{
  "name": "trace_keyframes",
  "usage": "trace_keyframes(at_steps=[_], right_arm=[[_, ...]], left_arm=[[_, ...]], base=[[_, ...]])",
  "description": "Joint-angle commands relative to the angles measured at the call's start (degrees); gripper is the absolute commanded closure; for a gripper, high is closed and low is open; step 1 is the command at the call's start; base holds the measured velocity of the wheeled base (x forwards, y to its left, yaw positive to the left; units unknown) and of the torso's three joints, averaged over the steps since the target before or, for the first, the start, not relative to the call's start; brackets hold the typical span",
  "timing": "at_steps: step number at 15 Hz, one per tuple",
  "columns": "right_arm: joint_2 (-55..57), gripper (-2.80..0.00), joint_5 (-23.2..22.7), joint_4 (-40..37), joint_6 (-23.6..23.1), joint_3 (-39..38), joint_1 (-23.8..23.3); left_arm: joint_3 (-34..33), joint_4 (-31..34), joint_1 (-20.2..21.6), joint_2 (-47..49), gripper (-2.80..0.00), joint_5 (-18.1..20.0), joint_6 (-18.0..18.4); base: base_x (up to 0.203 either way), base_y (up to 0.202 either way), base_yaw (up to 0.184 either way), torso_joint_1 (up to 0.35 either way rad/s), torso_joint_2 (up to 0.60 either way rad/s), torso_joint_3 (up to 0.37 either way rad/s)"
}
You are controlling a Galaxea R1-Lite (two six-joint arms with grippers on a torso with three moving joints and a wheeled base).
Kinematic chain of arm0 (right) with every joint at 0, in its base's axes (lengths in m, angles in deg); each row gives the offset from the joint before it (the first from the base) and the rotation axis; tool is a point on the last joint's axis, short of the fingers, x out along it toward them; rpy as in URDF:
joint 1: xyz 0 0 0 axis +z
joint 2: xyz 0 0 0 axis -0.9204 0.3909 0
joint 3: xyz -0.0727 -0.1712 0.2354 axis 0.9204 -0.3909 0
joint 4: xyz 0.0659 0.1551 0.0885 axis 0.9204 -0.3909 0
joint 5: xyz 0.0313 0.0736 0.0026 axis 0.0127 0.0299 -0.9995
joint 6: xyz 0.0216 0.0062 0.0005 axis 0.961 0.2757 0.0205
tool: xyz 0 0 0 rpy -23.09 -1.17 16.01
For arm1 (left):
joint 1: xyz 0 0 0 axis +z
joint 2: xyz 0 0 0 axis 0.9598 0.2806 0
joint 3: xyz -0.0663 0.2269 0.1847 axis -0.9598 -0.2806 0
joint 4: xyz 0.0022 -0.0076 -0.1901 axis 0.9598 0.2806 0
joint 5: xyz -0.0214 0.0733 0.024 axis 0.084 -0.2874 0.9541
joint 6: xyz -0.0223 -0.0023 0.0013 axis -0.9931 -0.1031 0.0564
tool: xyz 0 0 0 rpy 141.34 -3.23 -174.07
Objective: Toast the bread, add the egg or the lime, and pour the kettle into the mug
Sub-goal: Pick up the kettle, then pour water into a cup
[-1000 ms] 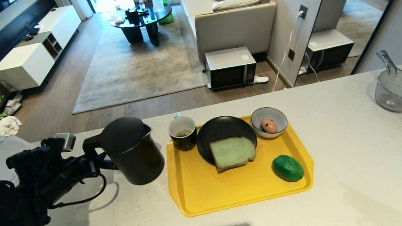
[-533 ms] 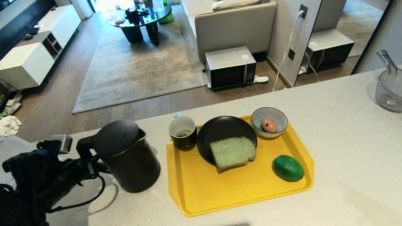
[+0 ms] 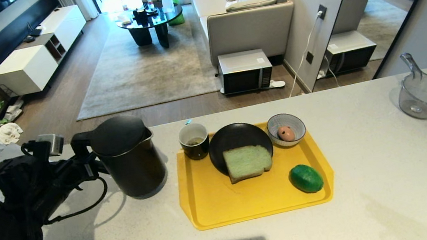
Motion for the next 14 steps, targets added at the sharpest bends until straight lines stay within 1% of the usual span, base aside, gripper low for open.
trace_keyframes(at_steps=[1,5,6,10,12,14], right_arm=[[0.0,0.00,0.0,0.0,0.0,0.0,0.0],[0.0,0.00,0.0,0.0,0.0,0.0,0.0],[0.0,0.00,0.0,0.0,0.0,0.0,0.0],[0.0,0.00,0.0,0.0,0.0,0.0,0.0],[0.0,0.00,0.0,0.0,0.0,0.0,0.0],[0.0,0.00,0.0,0.0,0.0,0.0,0.0]], left_arm=[[0.2,0.1,0.1,-3.0,0.00,-0.4,0.1],[2.5,3.3,0.6,-7.1,0.00,-0.5,0.0],[3.7,5.5,0.7,-8.6,0.00,-0.4,-0.1],[11.5,19.2,0.9,-15.2,0.00,-0.3,-0.4],[14.1,23.1,0.9,-17.2,0.00,-0.3,-0.6],[15.8,24.0,1.0,-17.5,0.00,-1.6,-3.2]], base=[[0.000,0.000,0.000,0.000,0.00,0.000],[0.000,0.000,0.000,0.000,0.00,0.000],[0.000,0.000,0.000,0.000,0.00,0.000],[0.000,0.000,0.000,0.000,0.00,0.000],[0.000,0.000,0.000,0.000,0.00,0.000],[0.000,0.000,0.000,0.000,0.00,0.000]])
